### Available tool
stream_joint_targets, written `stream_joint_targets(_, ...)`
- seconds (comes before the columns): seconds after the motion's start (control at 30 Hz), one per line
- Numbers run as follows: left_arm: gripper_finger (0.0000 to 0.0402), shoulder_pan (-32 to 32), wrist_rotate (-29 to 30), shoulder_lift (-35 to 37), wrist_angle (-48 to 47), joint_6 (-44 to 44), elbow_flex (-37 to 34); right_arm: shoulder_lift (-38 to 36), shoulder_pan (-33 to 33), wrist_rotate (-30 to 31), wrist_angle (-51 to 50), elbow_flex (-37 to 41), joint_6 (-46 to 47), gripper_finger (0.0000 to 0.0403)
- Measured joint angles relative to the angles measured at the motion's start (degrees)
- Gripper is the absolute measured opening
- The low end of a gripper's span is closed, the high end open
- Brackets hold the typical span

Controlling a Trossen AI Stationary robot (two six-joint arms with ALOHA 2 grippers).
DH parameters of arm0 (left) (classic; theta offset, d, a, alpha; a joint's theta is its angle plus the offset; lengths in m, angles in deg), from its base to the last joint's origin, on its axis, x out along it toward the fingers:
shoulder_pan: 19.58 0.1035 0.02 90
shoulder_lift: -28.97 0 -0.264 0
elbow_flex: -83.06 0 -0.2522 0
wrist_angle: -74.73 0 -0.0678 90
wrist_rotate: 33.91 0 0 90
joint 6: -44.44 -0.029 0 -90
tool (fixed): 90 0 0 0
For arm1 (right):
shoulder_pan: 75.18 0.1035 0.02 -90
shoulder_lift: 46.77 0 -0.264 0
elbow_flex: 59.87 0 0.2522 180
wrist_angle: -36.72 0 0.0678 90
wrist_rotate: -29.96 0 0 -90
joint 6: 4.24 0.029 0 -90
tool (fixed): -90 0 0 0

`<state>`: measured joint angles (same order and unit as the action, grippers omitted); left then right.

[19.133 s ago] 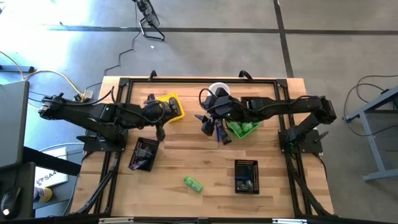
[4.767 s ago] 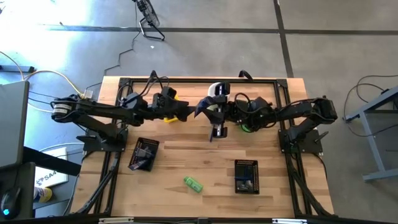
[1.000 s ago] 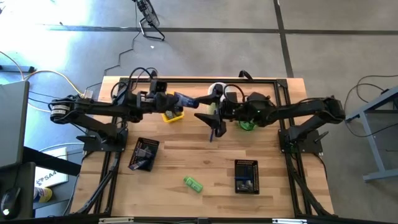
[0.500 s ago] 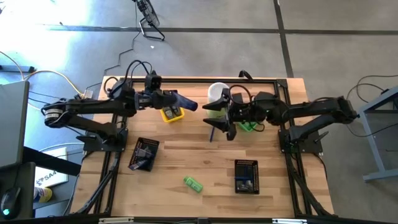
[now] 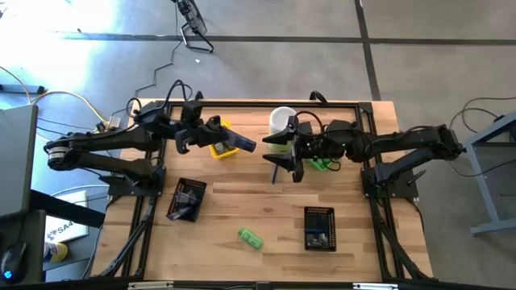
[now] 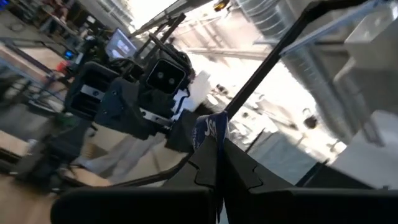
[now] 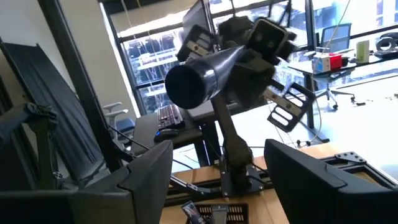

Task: Pick & Place Travel size toiletries
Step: Put the shave cream into the left black bin

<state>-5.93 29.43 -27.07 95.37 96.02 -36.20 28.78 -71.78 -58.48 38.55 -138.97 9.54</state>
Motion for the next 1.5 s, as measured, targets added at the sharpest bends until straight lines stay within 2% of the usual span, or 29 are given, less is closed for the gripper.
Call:
stream_joint_targets(0.3, 0.0, 0.0, 5.2, 9.1, -18.6, -9.5, 0.0, 0.0, -2.0, 0.0, -2.0, 0.0, 1.8, 0.0246)
stream_joint_targets(0.6, 0.0, -0.2, 10.2, 17.2, -37.5, -10.0, 0.0, 0.0, -4.2, -0.2, -2.2, 0.0, 2.5, 0.0246)
stream_joint_targets(0.93, 0.0, -0.2, 10.5, 22.2, -56.2, -4.8, 0.0, 0.0, -6.9, -0.3, -2.2, 0.0, 2.5, 0.0246)
stream_joint_targets(1.23, 0.0, -0.2, 8.1, 28.2, -74.9, 0.5, 0.0, 0.0, -8.6, -0.2, -2.2, 0.0, 2.5, 0.0246)
stream_joint_targets(1.5, 0.0, -0.2, 8.2, 28.8, -87.6, 1.3, 0.0, 0.0, -9.5, -0.2, -2.2, 0.0, 2.5, 0.0246)
